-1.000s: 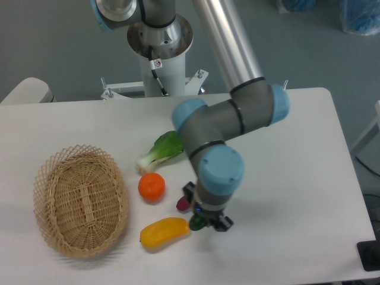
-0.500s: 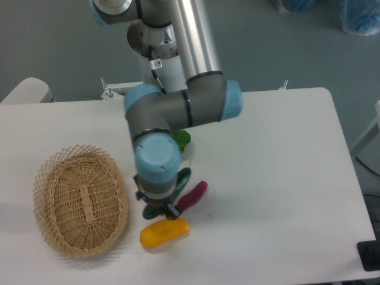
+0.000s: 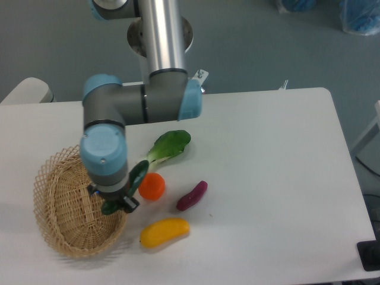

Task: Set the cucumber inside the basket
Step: 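Carry the cucumber over the basket and lower it inside, then open the gripper to release the cucumber into the basket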

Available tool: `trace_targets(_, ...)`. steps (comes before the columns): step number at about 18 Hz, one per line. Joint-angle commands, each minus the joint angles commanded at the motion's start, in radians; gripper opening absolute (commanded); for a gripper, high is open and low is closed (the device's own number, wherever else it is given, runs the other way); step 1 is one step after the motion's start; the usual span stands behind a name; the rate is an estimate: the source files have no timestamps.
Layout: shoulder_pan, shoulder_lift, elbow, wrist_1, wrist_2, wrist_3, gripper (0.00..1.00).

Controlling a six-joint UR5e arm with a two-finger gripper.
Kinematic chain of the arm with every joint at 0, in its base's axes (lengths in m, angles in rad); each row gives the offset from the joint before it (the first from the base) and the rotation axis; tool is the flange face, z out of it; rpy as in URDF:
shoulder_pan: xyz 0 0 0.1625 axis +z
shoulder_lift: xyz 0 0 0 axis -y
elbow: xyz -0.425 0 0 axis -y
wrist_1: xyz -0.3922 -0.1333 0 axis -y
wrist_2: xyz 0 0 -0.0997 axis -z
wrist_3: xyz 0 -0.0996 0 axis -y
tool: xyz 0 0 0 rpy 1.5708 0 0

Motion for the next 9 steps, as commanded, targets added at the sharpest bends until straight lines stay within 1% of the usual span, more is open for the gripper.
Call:
trace_targets(2, -0.014, -0.011, 0.008, 0.000, -0.005, -0.026, 0.14)
trace_targets(3, -0.020, -0.026, 0.015, 0.000, -0.005, -0.046, 0.14)
trace_targets(5, -0.037, -0.063, 0.049, 0.000, -0.003, -0.092, 0.14)
trace_targets(6, -0.043, -0.072, 0.064, 0.000, -0.002, -0.113, 0.14)
trace_targets(9, -0.057, -0.087, 0.071, 0.000, -0.005, -0.156, 0.15)
